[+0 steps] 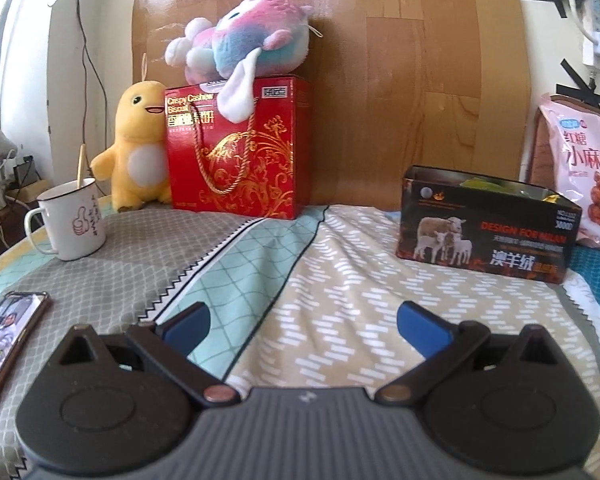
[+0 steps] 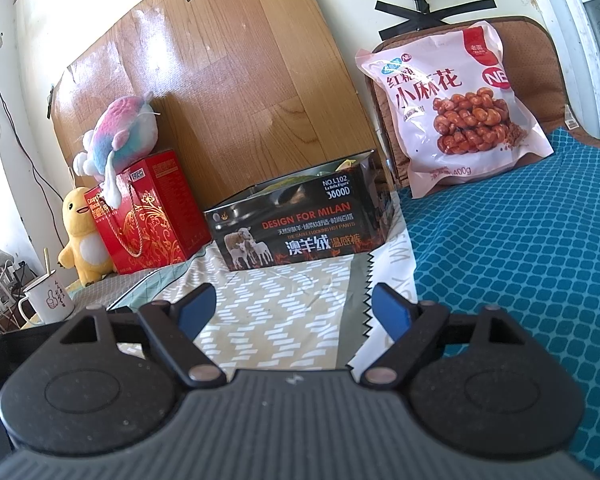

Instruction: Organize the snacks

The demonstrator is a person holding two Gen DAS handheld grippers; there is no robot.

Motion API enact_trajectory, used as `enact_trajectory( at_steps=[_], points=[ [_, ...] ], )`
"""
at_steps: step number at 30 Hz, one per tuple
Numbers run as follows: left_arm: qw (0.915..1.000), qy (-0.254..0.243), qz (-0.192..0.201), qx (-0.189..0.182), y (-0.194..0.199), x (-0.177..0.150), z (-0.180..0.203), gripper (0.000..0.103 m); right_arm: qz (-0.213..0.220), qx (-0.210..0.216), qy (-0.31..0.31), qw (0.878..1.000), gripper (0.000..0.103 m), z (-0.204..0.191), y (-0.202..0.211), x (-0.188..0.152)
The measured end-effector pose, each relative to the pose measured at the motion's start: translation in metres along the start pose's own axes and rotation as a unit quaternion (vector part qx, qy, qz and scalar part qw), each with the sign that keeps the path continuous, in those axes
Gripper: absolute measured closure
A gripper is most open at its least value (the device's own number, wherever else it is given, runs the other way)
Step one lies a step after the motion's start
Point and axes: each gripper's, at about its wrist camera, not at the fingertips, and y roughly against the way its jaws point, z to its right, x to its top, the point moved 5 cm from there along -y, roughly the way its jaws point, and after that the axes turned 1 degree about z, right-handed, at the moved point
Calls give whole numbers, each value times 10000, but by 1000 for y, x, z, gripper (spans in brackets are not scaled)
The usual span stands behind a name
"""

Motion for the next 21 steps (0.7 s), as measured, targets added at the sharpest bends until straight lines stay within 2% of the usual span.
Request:
enact_trajectory(
  at_steps=[6,21],
  points=[
    [10000,-76,53,-14,2,0,2,0,-1,-1,0,10000,16,0,0,0],
    [9997,-33,-207,-144,-3,-2,2,0,0,-4,-2,10000,14,-1,0,0]
  ],
)
